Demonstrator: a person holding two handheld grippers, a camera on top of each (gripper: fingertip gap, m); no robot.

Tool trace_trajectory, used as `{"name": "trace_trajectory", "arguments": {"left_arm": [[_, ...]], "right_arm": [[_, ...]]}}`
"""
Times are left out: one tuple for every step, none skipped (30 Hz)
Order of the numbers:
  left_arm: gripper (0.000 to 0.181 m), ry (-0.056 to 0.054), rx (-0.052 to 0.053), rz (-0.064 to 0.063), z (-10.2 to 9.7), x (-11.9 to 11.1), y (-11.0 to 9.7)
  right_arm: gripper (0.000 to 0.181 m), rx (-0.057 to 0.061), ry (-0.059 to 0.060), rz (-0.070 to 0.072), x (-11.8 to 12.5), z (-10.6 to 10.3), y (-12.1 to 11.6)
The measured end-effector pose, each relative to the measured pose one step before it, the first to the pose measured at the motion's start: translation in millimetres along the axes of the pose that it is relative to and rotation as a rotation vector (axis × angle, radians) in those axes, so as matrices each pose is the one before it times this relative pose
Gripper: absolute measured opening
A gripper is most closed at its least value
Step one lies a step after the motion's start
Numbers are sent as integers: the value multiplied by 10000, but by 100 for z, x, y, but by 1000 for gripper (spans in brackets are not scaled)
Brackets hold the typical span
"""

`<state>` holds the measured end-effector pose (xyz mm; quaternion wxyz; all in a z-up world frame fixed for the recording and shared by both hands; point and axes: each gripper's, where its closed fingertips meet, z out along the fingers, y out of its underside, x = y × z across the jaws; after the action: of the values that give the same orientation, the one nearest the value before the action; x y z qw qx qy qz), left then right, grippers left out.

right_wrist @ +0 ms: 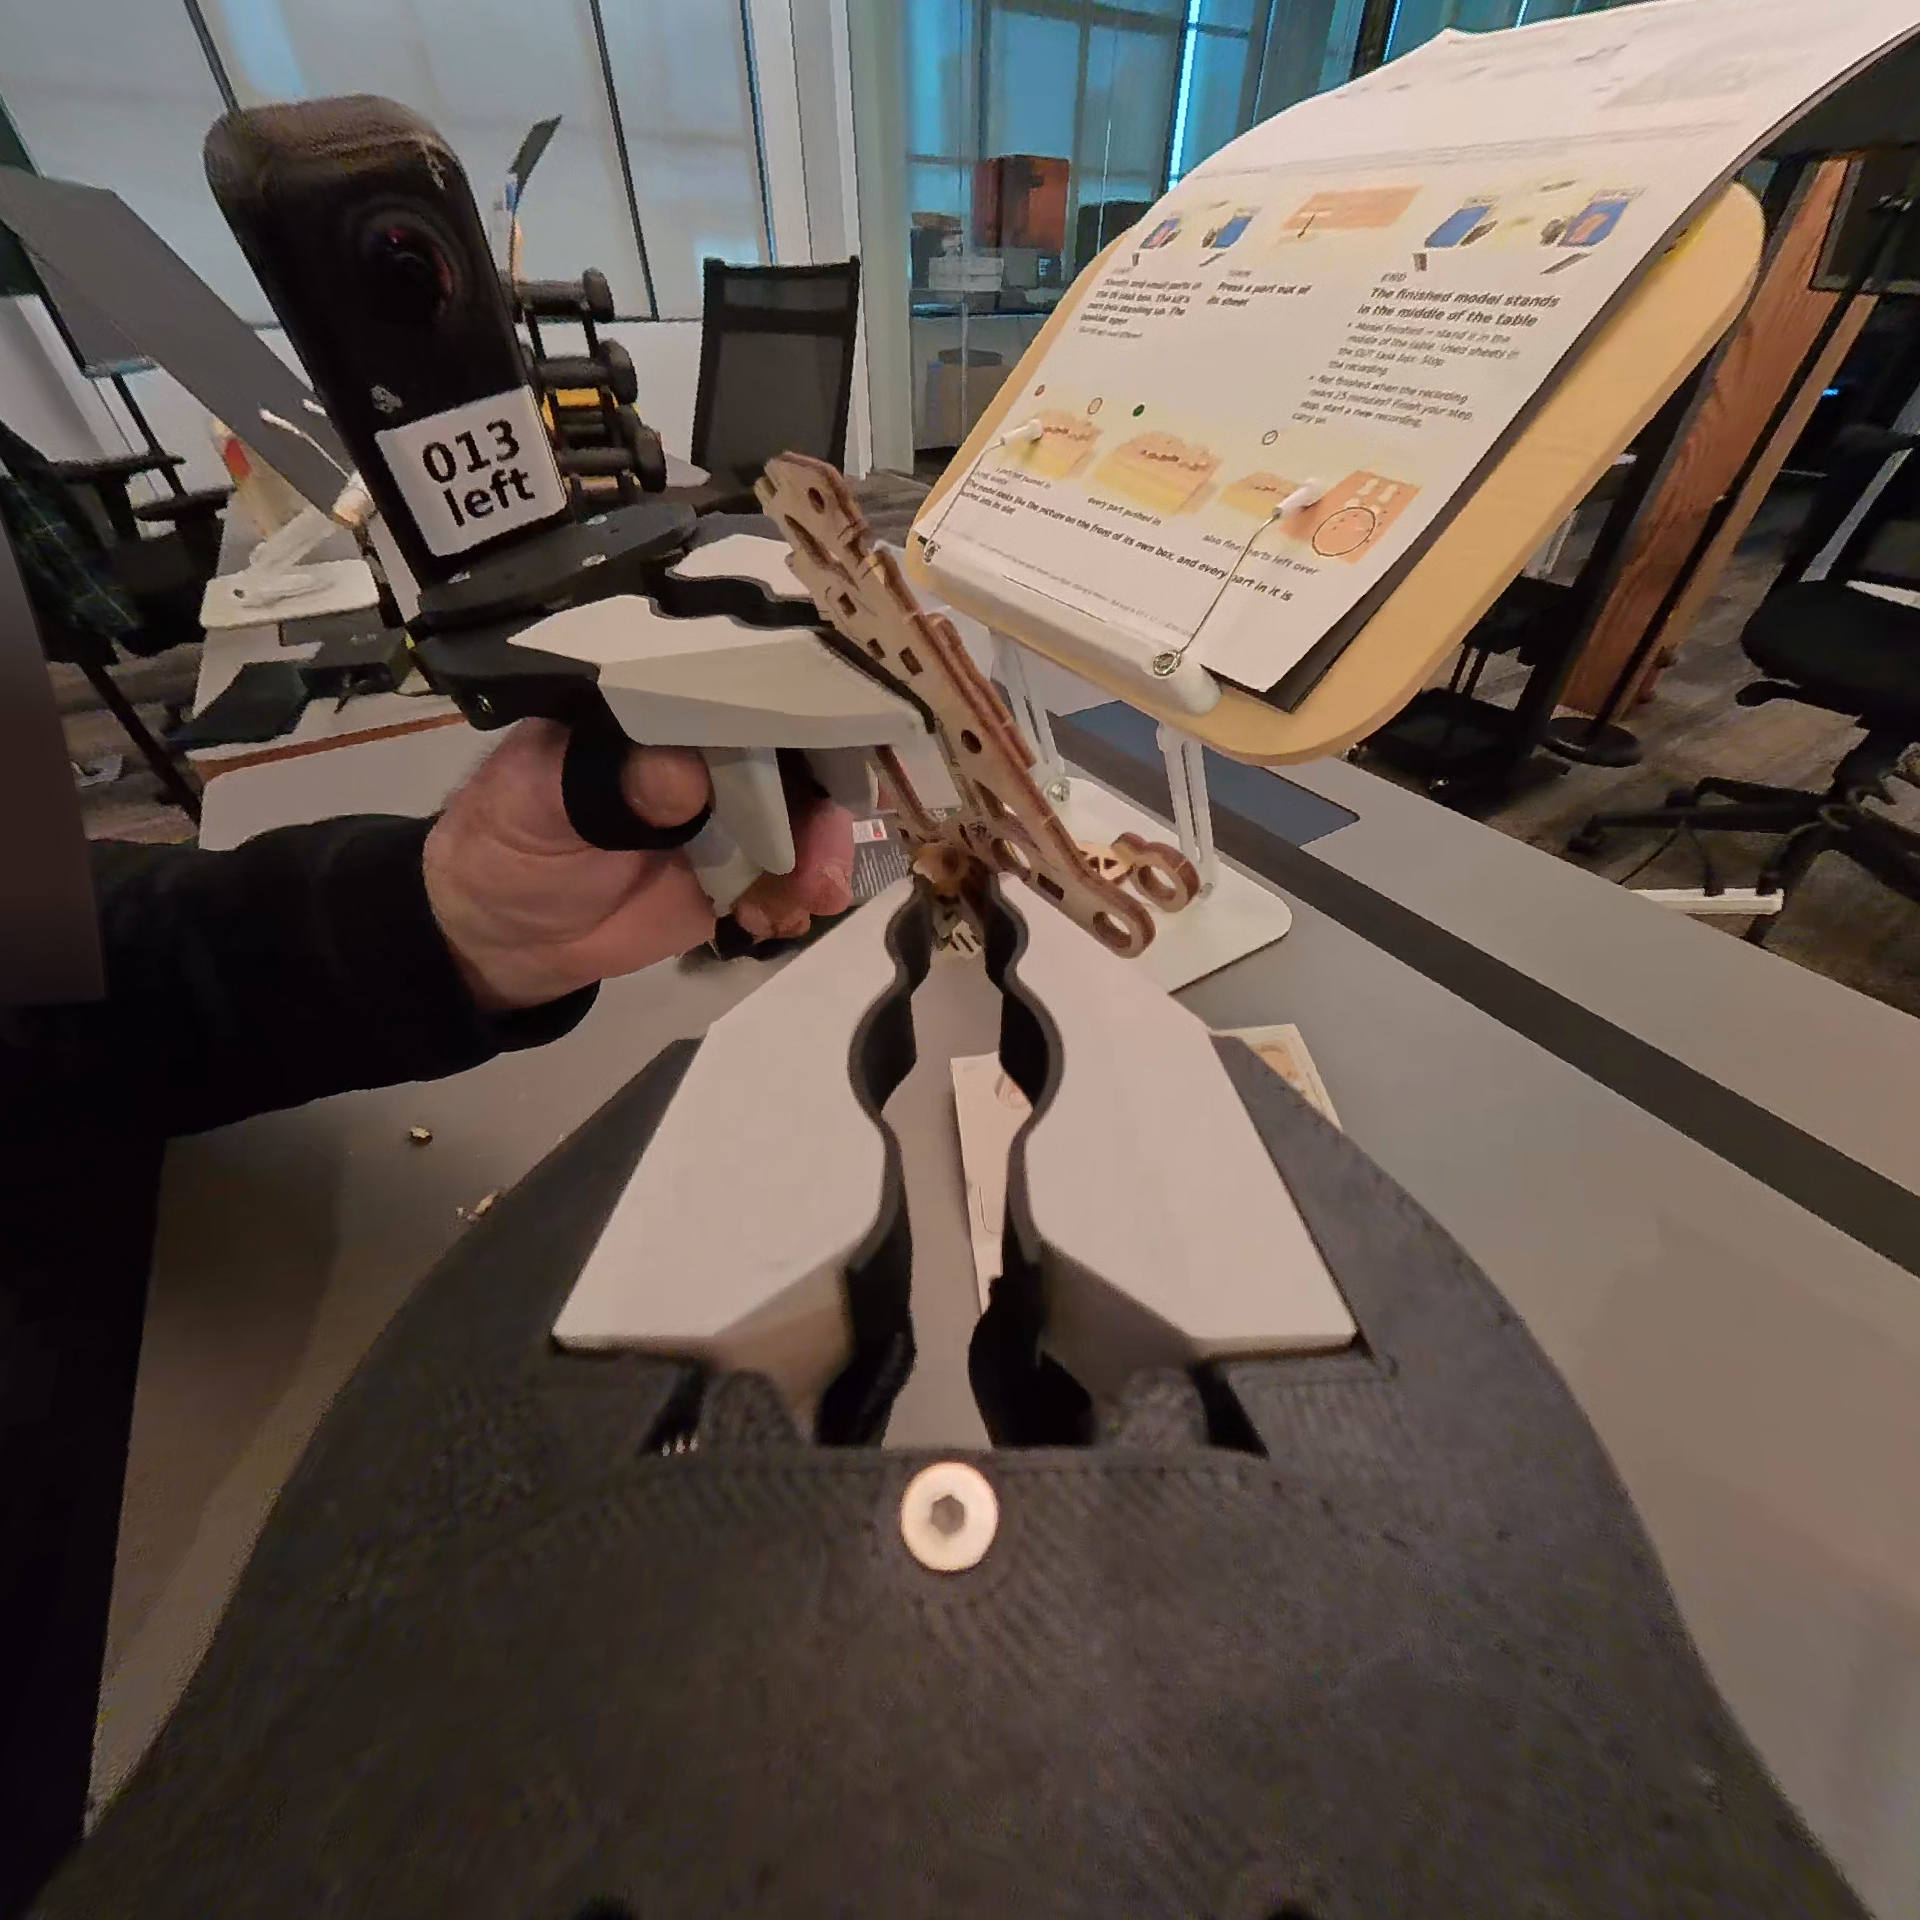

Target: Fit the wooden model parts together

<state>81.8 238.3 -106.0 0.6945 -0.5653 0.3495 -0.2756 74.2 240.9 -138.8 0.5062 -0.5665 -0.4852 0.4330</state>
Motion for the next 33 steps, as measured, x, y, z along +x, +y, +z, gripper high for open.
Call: {"name": "trace_trajectory", "arguments": {"left_arm": [[1,23,69,-41,14,6,-111],[1,-34,-46,44,19,-64,68],[1,-39,-67,118,42,-23,124],[1,13,-29,44,48,47,67],[1,21,-30,-2,1,17,26],[1,-7,-41,65,-19,-4,28],[1,2,-67,121,16,46,53],[0,14,-63,99,37,85,25],[0,-11,-40,64,21,2,6],[0,-11,-17,37,20,11,-17],[0,3,-72,63,58,49,110],[0,19,-3,33,39,67,24],[0,4,24,-27,0,15,-22],[1,-12,-47,13,32,7,93],[1,-39,-59,68,33,-7,157],[1,-17,8,20,-11,10,59],[1,23,79,-43,-84,-2,-84],[0,59,73,-43,-72,22,-121],[0,48,-7,-2,10,43,-24],[0,-6,7,28,41,5,-36],[0,2,34,2,25,-3,-66],[0,9,43,-21,-20,-43,-78],[0,14,-2,-20,-3,-49,-8],[0,-1,-25,48,26,-8,54],[0,10,21,28,14,14,-3],[0,-7,-23,11,22,-2,31],[1,-1,-68,61,10,11,87],[0,14,48,68,-51,63,-108],[0,-26,13,34,-51,-21,-75],[0,-6,-9,28,-22,-12,-24],[0,-61,-126,113,82,-51,231],[0,-70,-118,188,105,-1,237],[0,45,70,-27,22,120,-80]], "right_arm": [[6,120,15,41,-12,-18,-158],[6,23,75,-78,31,-4,-20],[6,-80,148,-179,76,30,98],[6,-77,149,-249,18,55,51],[6,-28,100,-236,-57,21,-48],[5,-33,53,-221,-115,-6,-75],[4,-92,107,-243,-23,10,-11],[3,-94,143,-303,-1,34,19],[3,-55,126,-249,20,14,-28],[2,-27,73,-87,58,-15,-35],[2,-74,-58,119,33,35,98],[2,-20,-120,188,21,6,80],[2,64,-106,104,-9,-33,26],[1,33,-61,43,-11,4,74],[1,-45,23,-17,31,32,143],[0,-21,24,-1,34,-2,99],[0,79,-86,118,-44,-43,-34],[0,159,-146,189,-73,-100,-121],[0,126,-100,134,-30,-54,-66],[0,78,-24,75,11,-7,-12],[0,87,10,60,51,1,-58],[0,95,-19,104,25,-17,-75],[0,80,-13,105,46,-37,-63],[0,20,15,62,54,-29,21],[0,36,4,64,42,-37,-1],[0,60,4,91,66,-40,-1],[0,33,104,48,208,-64,54],[0,25,195,9,386,-138,60],[0,64,24,48,173,-148,-11],[0,104,-134,114,-78,-91,-111],[0,48,-101,65,-164,17,-66],[0,-23,43,-54,-31,71,46],[0,15,-23,-79,-81,21,-14]]}}
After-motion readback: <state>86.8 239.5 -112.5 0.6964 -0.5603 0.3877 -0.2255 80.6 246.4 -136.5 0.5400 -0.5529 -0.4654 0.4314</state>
